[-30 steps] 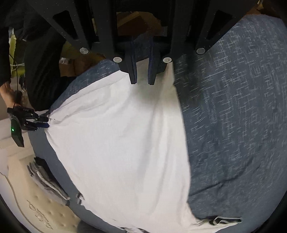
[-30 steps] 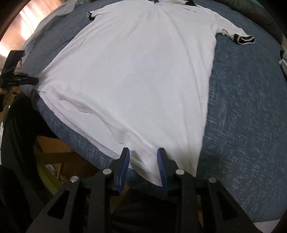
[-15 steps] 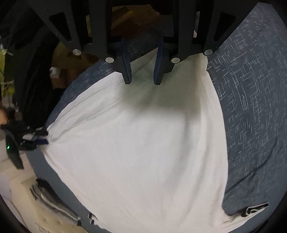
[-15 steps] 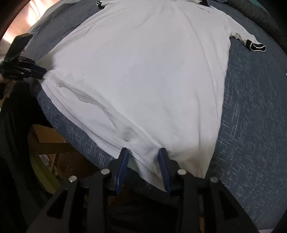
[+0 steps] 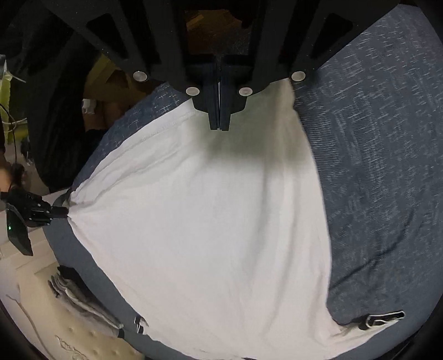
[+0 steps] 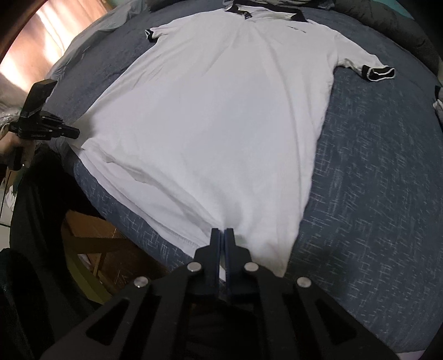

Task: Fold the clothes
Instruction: 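Regrasp the hem with the right tool while the left tool holds the hem, then pull the hem with both tools to stretch the shirt flat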

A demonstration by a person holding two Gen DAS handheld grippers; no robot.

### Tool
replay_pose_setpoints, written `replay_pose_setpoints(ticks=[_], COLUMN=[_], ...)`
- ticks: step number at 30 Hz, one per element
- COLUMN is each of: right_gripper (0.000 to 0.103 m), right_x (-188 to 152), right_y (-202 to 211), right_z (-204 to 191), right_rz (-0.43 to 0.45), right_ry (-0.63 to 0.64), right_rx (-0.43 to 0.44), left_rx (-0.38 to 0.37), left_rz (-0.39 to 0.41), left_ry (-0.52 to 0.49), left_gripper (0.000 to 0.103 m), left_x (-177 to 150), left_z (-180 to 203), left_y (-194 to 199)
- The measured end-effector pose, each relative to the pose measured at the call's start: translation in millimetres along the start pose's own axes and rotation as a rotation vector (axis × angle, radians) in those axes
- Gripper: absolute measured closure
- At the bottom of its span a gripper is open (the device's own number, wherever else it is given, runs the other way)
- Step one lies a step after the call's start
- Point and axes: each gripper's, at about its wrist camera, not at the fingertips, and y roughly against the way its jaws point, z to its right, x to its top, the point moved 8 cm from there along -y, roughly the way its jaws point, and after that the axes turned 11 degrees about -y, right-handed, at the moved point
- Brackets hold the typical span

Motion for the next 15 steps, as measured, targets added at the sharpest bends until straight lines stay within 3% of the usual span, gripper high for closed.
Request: replay_pose_setpoints(ticks=[9, 13, 15], right_gripper=[0.101, 0.101, 0.101], right_x=[-6.2, -4.9, -3.9], right_y=[-13.0, -20.5, -19.9], right_z=[-5.5, -6.8, -5.8], right_rz=[-0.048, -0.068, -0.069], right_ry=[0.022, 0.039, 0.036], right_rx=[-0.023, -0.041, -0.037], left_rx=[0.01, 0.004, 0.003], left_rz=[0.02, 0.019, 0.021], left_ry=[-0.008, -0.05, -0.06], left_gripper=[0.103, 0.098, 0.09], left_x=[0.7, 6.9, 11.2], left_z=[-0.6, 13.0, 17.6], left_y=[4.1, -1.2, -4.0])
